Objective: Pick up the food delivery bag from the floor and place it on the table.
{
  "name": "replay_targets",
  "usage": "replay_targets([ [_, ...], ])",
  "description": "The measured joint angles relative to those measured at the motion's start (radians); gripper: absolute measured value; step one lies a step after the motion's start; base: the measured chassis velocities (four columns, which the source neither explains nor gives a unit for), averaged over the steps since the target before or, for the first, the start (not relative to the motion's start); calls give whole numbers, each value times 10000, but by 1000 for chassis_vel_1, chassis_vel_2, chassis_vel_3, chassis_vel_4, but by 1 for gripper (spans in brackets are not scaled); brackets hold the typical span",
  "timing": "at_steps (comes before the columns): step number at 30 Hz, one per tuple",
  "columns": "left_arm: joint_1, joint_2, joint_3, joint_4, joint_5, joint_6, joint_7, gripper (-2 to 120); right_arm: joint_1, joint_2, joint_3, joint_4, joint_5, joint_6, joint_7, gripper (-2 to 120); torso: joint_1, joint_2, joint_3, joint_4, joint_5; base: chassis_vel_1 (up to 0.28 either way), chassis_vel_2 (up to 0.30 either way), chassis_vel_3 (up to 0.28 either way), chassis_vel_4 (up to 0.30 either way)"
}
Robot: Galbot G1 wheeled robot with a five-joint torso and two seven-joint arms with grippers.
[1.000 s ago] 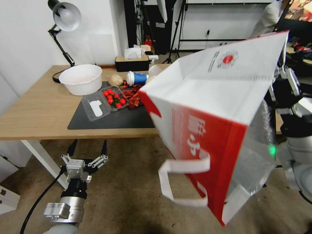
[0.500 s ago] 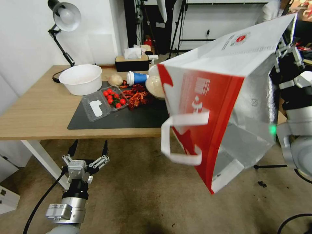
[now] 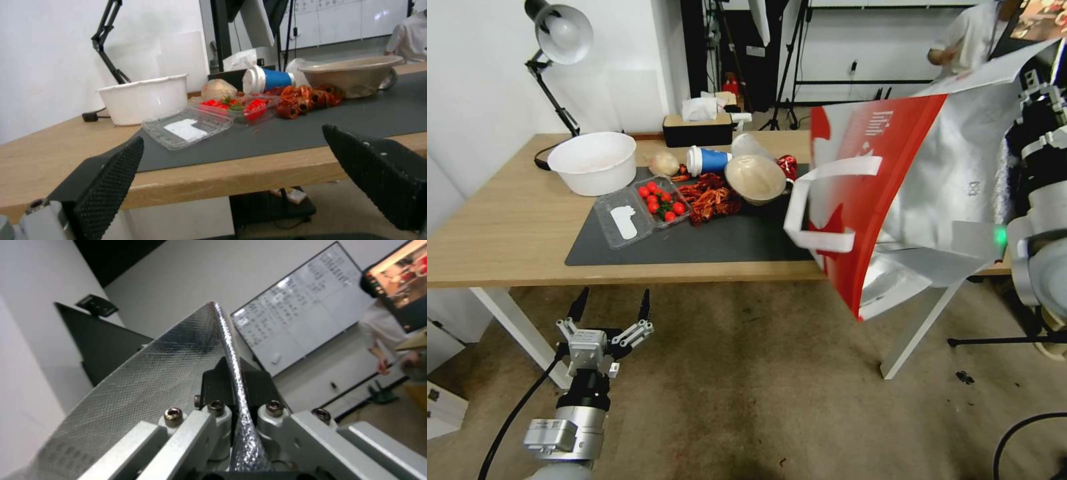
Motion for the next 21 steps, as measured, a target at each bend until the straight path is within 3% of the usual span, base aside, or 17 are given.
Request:
replay_targets([
  [16,9,33,62,-6,77,-26,17,100,421,-498,-222,-1178,-11,-460,-633,0,-2,0,-1,0,-3,0,0,0,0],
  [21,36,56,54,-41,78,-46,16,100,431,-568,-261,-1257,-138,-489,-1040,16,-1,0,-1,0,-1,0,0,0,0],
])
